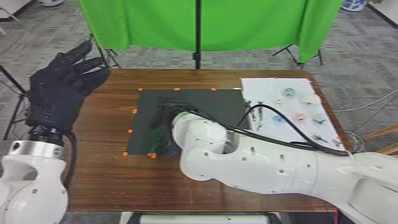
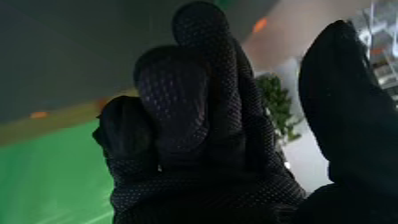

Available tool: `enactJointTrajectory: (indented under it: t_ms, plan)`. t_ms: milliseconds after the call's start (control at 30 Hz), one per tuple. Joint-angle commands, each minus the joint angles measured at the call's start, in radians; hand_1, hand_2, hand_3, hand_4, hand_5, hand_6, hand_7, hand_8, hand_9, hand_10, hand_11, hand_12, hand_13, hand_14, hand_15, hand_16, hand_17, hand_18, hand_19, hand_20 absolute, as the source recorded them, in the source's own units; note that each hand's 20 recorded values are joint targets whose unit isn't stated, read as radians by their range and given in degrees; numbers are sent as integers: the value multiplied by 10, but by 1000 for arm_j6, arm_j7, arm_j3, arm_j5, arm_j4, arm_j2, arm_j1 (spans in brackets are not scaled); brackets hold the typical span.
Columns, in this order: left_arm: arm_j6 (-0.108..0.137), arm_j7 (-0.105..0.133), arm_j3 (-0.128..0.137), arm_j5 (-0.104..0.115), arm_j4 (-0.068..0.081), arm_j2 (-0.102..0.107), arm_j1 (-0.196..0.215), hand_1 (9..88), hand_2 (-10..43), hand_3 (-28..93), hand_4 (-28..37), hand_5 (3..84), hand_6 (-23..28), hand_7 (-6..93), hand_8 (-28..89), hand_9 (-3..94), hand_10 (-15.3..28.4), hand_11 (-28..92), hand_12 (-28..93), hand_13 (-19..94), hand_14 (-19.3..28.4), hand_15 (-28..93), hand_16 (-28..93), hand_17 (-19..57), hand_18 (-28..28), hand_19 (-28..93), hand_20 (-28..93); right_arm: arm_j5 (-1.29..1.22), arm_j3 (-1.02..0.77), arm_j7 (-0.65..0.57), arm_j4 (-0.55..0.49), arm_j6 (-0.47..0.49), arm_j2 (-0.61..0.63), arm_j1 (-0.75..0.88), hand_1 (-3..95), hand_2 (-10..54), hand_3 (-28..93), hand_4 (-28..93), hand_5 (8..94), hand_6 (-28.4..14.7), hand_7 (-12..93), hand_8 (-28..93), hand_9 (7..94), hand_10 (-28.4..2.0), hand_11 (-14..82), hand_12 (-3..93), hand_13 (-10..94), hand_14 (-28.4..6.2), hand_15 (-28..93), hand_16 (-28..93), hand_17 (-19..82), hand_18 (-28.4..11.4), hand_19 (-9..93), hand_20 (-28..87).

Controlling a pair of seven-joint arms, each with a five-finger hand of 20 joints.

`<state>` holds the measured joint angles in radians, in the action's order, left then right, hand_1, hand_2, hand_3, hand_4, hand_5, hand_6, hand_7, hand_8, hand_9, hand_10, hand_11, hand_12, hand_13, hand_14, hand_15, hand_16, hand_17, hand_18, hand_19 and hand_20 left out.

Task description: Arrange flowers

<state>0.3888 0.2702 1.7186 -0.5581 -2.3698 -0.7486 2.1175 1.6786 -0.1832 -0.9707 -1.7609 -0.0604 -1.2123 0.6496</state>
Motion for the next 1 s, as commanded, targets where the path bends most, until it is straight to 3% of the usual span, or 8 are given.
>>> enactJointTrajectory:
  t_ms: [33,167,233,500,533,667,733,1000]
  plan:
    - [28,30,37,9,-23,-44,118,209,112,758,-283,353,99,131,-90,300,201,282,100,236,274,554,-115,-75,249,644,89,121,-130,0,-137,-40,211,83,357,-66,726,-266,659,-61,120,-111,794,-151,287,168,747,-108,669,158,456,-206,932,379]
    - [26,25,40,11,-21,-56,124,210,112,759,-283,353,99,131,-90,300,201,281,99,236,274,554,-115,-75,249,644,89,171,-258,-30,-218,-38,311,204,352,-62,721,-259,651,-66,113,-110,784,-159,262,164,742,-116,650,149,471,-201,932,321]
    - [37,23,56,8,-31,-63,148,211,112,758,-283,353,99,131,-90,299,201,281,99,236,274,554,-115,-75,249,643,88,191,-320,-19,-248,-76,350,281,351,-60,716,-256,649,-67,113,-109,780,-161,255,163,742,-119,643,147,479,-197,932,298]
    - [49,24,77,9,-37,-82,177,210,113,757,-283,353,98,132,-90,299,201,280,100,236,274,554,-115,-75,248,644,88,282,-646,-61,-389,-28,468,634,350,-56,707,-243,627,-65,116,-107,752,-174,235,156,738,-132,620,139,491,-193,932,250]
    - [45,34,87,13,-39,-85,193,210,112,757,-283,353,98,132,-90,299,201,280,100,236,274,554,-115,-75,248,644,88,305,-662,-73,-395,-33,477,657,350,-56,706,-242,621,-66,114,-107,747,-177,230,154,735,-135,618,138,491,-194,932,245]
    - [48,22,93,12,-46,-98,210,210,112,757,-283,352,98,132,-91,299,200,280,100,236,274,554,-115,-75,249,643,88,351,-777,-120,-425,-5,496,796,344,-53,700,-238,605,-71,106,-106,732,-187,216,150,727,-140,615,136,489,-195,932,225]
    - [57,40,93,16,-49,-95,219,210,112,758,-283,352,98,133,-91,299,200,280,100,236,274,554,-115,-75,249,643,88,378,-812,-125,-433,-8,512,842,343,-52,698,-236,598,-73,103,-104,730,-188,214,150,727,-141,615,134,489,-195,932,221]
    - [60,47,103,20,-51,-100,232,210,112,758,-283,353,99,131,-91,299,200,282,100,236,274,554,-115,-75,249,643,88,410,-982,-167,-475,34,545,1020,340,-52,692,-231,583,-76,98,-102,737,-189,219,153,735,-141,626,133,494,-197,932,225]
